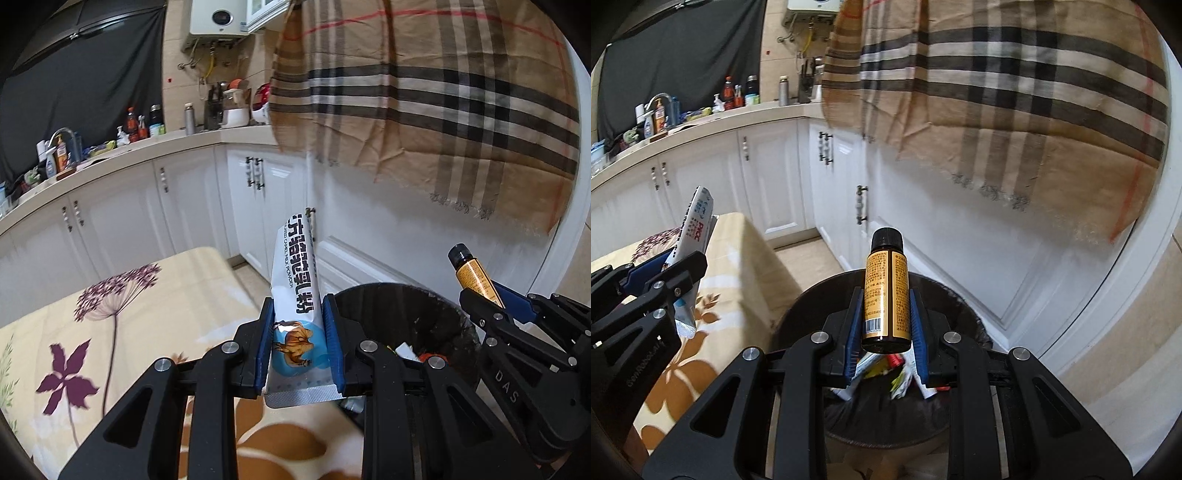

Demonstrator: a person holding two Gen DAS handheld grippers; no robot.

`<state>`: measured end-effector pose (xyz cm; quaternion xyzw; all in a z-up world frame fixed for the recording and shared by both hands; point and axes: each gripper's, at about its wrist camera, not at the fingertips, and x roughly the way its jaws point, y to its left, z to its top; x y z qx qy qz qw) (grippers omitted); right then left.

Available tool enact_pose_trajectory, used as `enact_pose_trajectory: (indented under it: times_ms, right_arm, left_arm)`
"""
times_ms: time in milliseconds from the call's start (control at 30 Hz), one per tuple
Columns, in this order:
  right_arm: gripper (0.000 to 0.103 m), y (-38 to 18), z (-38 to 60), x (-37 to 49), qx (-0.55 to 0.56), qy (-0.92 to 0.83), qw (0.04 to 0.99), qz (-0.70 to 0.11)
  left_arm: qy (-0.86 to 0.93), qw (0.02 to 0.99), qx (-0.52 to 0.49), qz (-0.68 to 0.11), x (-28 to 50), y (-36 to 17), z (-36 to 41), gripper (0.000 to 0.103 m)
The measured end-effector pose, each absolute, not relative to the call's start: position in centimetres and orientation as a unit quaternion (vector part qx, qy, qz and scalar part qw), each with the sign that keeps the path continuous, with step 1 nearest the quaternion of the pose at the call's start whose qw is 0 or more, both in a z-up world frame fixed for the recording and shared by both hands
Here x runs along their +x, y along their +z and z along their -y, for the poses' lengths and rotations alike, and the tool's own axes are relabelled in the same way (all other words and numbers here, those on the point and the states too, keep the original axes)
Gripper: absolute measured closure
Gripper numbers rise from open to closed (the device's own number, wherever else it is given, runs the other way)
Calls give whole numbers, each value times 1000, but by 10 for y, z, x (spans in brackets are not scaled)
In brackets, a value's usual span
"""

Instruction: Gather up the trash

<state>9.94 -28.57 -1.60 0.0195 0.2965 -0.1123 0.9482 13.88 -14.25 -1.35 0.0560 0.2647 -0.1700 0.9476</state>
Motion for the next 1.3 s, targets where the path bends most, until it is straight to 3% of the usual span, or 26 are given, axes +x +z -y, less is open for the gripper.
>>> enact_pose_trajectory:
  times_ms: [367, 467, 733, 833, 1300]
  right_arm:
    - [80, -19, 316, 117, 35, -142, 948, -284]
    - [74, -24, 322, 120, 36, -151, 946, -283]
    - [68, -27, 325, 119, 41, -159, 945, -282]
    - [59, -25, 323, 118, 39, -161, 946, -280]
    - [39, -5, 292, 84, 31, -152, 952, -266]
  left_arm:
    - [-180, 944, 67, -267, 164, -24, 172, 75]
    - [-180, 944, 73, -268, 169, -28, 177, 72]
    - [-174, 945, 68, -269, 174, -29, 178, 43]
    - [-170, 946, 69, -267, 171, -26, 175, 36]
    - [-146, 955, 44, -254, 134, -6, 131, 22]
